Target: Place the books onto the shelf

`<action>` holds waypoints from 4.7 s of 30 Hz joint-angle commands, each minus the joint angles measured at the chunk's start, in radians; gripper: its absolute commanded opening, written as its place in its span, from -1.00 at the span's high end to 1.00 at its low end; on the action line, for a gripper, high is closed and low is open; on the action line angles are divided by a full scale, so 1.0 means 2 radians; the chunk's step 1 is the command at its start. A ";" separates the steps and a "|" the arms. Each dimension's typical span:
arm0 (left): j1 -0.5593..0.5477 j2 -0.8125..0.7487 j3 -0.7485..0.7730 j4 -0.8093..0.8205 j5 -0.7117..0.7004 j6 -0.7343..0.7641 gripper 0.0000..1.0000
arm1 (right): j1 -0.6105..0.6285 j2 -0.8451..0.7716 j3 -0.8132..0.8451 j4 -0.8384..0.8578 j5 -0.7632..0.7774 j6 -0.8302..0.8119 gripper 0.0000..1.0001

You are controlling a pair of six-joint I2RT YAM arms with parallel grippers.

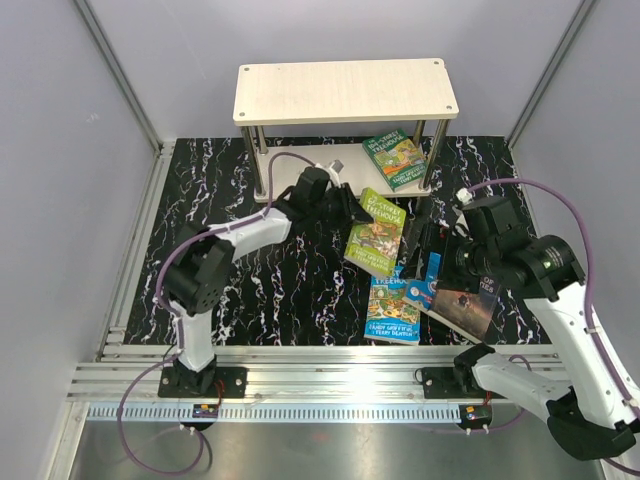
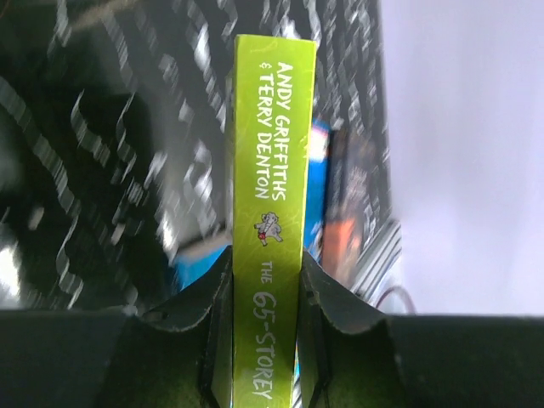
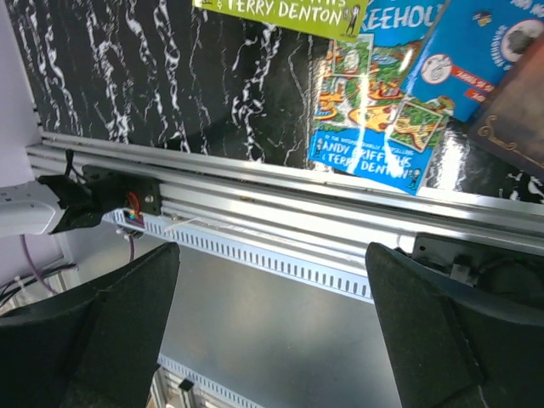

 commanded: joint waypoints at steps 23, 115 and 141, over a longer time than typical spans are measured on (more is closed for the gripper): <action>0.046 0.224 0.228 0.387 -0.082 -0.243 1.00 | 0.000 -0.035 0.047 -0.155 0.129 -0.004 -1.00; 0.028 0.290 0.509 -0.179 -0.279 -0.057 0.34 | 0.000 -0.029 0.004 -0.107 0.088 0.012 0.05; -0.002 0.353 0.534 -0.120 -0.278 -0.095 -0.68 | 0.000 -0.022 -0.005 -0.134 0.094 -0.031 0.10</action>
